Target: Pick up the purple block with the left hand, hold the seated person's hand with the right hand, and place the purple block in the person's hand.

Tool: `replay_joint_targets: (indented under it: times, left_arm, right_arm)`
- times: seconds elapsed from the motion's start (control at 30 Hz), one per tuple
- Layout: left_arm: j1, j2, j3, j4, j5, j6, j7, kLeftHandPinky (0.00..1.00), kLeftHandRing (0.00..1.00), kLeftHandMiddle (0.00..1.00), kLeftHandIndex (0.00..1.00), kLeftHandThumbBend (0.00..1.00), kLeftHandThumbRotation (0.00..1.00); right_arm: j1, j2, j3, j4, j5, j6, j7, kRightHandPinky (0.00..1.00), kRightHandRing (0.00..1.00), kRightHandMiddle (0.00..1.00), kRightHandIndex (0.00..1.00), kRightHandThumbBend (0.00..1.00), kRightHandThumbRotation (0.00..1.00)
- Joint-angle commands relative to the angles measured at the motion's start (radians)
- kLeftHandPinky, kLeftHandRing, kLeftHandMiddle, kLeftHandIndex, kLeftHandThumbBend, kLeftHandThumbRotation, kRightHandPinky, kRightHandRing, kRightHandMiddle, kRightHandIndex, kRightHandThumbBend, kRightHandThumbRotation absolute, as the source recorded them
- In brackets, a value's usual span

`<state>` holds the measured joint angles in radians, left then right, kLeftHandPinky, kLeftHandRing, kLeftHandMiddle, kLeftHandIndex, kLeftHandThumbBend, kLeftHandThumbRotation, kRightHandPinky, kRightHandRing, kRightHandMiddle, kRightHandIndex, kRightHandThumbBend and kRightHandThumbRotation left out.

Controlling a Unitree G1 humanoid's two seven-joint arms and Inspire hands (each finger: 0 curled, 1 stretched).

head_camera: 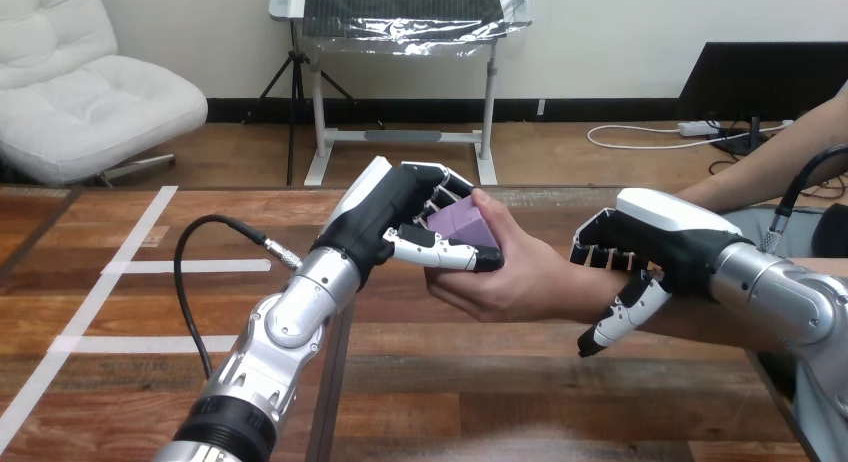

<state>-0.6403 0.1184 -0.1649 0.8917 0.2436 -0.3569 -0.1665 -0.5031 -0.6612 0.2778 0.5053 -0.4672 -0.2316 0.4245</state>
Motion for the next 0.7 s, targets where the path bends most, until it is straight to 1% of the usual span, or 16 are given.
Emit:
replay_joint_targets:
  times: [0.0,0.13,0.2,0.33,0.47,0.67]
  left_arm:
    - [-0.022,-0.022,-0.013,-0.036,-0.017,-0.006,-0.041,0.54,0.64,0.67,0.69,0.76,0.59]
    - [-0.014,-0.015,-0.008,-0.047,-0.023,-0.014,-0.049,0.58,0.68,0.71,0.71,0.78,0.69]
    - [-0.009,-0.011,-0.006,-0.053,-0.024,-0.015,-0.052,0.6,0.71,0.73,0.73,0.78,0.75]
    - [0.003,-0.001,0.0,-0.07,-0.028,-0.022,-0.059,0.61,0.72,0.75,0.74,0.78,0.79]
    - [0.018,0.01,0.004,-0.088,-0.032,-0.028,-0.064,0.6,0.72,0.76,0.74,0.77,0.83]
    - [0.04,0.03,0.004,-0.115,-0.025,-0.038,-0.057,0.6,0.73,0.76,0.74,0.77,0.86]
  right_arm:
    - [0.022,0.008,0.006,0.015,0.013,-0.026,0.009,0.43,0.49,0.56,0.59,0.89,0.21]
    - [0.026,0.0,0.004,0.019,0.011,-0.053,0.001,0.45,0.52,0.58,0.62,0.88,0.25]
    - [0.026,-0.002,0.003,0.021,0.011,-0.062,0.0,0.47,0.54,0.61,0.64,0.87,0.3]
    - [0.028,-0.007,0.001,0.024,0.006,-0.074,-0.003,0.49,0.57,0.63,0.66,0.85,0.34]
    - [0.033,-0.011,-0.004,0.02,0.006,-0.081,-0.004,0.51,0.59,0.65,0.68,0.83,0.4]
    - [0.041,-0.018,-0.012,0.014,0.006,-0.09,-0.01,0.51,0.6,0.66,0.69,0.81,0.44]
